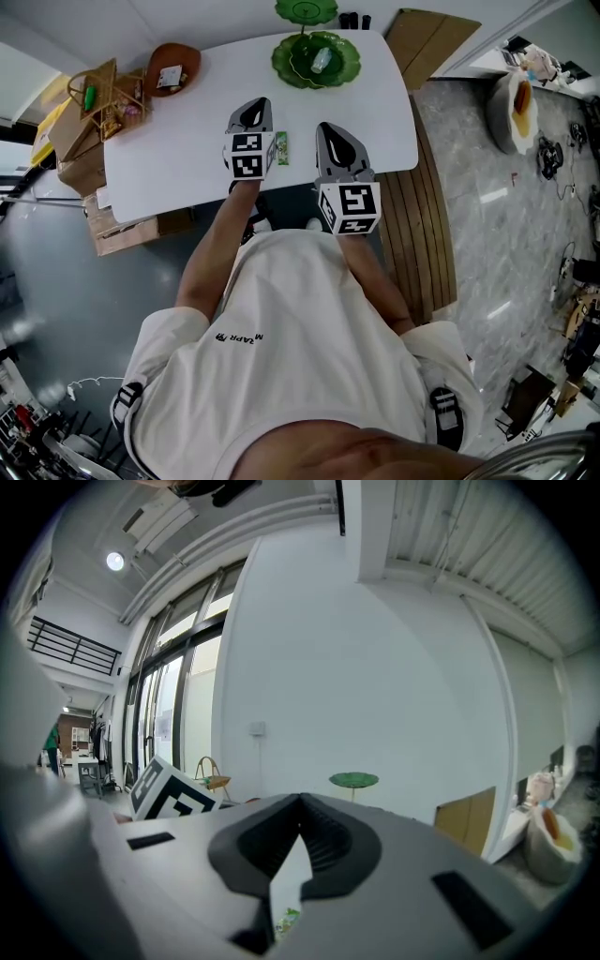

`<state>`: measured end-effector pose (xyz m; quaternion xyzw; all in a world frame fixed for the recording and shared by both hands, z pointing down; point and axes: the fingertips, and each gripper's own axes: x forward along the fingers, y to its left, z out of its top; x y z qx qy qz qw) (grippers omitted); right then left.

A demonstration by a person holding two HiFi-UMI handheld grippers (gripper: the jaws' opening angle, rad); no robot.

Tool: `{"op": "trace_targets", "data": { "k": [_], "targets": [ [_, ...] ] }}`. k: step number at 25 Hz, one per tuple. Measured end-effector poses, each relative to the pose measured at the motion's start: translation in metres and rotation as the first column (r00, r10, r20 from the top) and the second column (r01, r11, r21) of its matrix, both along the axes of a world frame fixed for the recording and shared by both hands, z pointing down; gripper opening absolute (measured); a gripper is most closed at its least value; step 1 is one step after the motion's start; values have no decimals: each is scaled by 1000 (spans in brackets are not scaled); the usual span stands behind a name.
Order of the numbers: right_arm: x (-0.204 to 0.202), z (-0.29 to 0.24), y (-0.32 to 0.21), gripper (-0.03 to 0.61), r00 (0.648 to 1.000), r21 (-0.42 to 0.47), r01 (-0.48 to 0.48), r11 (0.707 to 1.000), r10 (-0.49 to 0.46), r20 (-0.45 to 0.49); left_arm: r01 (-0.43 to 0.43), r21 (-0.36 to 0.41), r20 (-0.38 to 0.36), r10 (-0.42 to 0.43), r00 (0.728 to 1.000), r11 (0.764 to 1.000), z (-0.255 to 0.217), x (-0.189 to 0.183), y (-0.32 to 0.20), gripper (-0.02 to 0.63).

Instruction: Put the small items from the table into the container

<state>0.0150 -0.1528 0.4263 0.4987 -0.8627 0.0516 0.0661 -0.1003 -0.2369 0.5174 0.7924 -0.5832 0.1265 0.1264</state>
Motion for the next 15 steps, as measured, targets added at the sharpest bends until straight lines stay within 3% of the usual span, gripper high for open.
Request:
{"op": "trace_targets", "data": {
  "k": [15],
  "targets": [
    [-17, 12, 1, 6, 1000, -32, 30, 999, -30, -4, 76, -155, 51, -69, 996, 985, 61, -31, 31, 3]
  ]
}}
